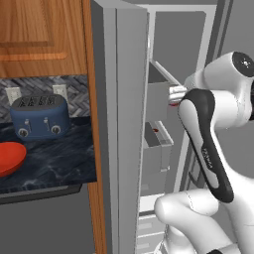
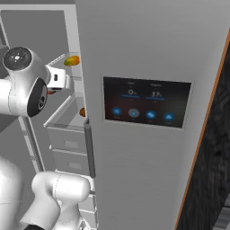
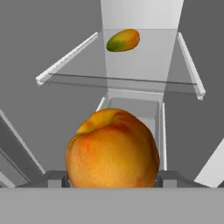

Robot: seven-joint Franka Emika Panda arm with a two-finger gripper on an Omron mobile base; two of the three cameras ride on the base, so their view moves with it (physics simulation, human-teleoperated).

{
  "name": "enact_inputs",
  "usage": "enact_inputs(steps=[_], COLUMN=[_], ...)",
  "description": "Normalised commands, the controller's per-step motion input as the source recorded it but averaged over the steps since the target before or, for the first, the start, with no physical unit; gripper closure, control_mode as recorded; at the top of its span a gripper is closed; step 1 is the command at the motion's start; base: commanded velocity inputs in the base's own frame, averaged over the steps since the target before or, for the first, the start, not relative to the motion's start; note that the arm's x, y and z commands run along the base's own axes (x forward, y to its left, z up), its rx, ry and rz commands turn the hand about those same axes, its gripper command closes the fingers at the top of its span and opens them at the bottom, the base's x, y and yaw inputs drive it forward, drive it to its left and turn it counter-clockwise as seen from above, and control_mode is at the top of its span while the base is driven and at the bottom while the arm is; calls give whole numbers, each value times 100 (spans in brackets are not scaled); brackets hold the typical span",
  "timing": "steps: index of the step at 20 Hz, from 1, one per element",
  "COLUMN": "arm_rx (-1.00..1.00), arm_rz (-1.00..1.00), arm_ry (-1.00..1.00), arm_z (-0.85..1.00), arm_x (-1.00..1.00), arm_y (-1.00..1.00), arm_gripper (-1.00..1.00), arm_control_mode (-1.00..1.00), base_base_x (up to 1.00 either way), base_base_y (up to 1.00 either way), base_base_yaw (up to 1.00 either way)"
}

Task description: Take the peach, mango, and chicken drumstick from the freezer and place them in the bowl on the counter.

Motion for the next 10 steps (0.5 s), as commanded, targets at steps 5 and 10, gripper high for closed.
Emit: enact_inputs(steps=[5, 10], arm_rx=[0, 0], arm_rz=[0, -7], arm_ry=[11, 6], arm_z=[0, 0], arm_x=[-79, -55], arm_y=[0, -6], arm_gripper=[100, 100], arm_control_mode=[-100, -100], base_base_x=[0, 0], base_base_y=[0, 0], base_base_yaw=[0, 0])
